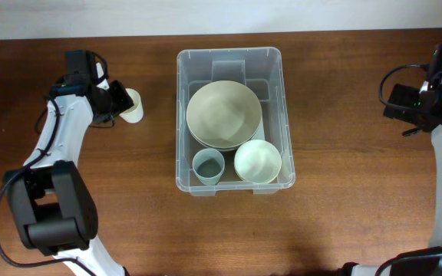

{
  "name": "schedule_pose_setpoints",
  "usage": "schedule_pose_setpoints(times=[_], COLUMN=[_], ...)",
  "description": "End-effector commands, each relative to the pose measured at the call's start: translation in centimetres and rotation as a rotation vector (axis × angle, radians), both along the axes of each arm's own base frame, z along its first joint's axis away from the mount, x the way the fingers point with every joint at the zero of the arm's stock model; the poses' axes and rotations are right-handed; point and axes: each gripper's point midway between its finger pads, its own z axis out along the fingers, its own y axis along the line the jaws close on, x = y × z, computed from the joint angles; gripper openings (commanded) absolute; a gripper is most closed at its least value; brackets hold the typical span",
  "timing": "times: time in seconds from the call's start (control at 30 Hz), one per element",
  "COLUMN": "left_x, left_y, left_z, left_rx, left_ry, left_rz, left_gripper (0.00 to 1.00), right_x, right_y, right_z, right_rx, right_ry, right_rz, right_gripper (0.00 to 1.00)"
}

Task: Pack container
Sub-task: 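Lower the left gripper onto the white cup and grasp its rim, then lift the white cup with the left gripper toward the container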

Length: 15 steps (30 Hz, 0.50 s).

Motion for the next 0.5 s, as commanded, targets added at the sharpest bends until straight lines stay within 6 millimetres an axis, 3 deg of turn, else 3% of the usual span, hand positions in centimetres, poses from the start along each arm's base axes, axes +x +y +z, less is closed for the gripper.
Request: schedule_pose_setpoints(times=[0.0, 0.23, 0.47], left_x=[-0.5, -0.8, 1.5], left_y=[1.0, 1.8, 1.9], left_z=[-0.9, -1.1, 0.0], left_rx=[0.006, 0.047, 0.051], left_ry=[0.048, 0.065, -0.041], left_rz=[0.034, 0.053, 0.052], left_gripper=[0.49, 0.5, 0.5], right_x=[0.0, 0.0, 0.0], right_y=[-0.3, -0.3, -0.3], right_z=[0.1, 0.1, 0.1], right_rx=[-0.01, -0.01, -0.01], right_ry=[0.001, 0.001, 0.001], right_rz=[-0.01, -0.01, -0.01], right_gripper=[0.99, 0.98, 0.99])
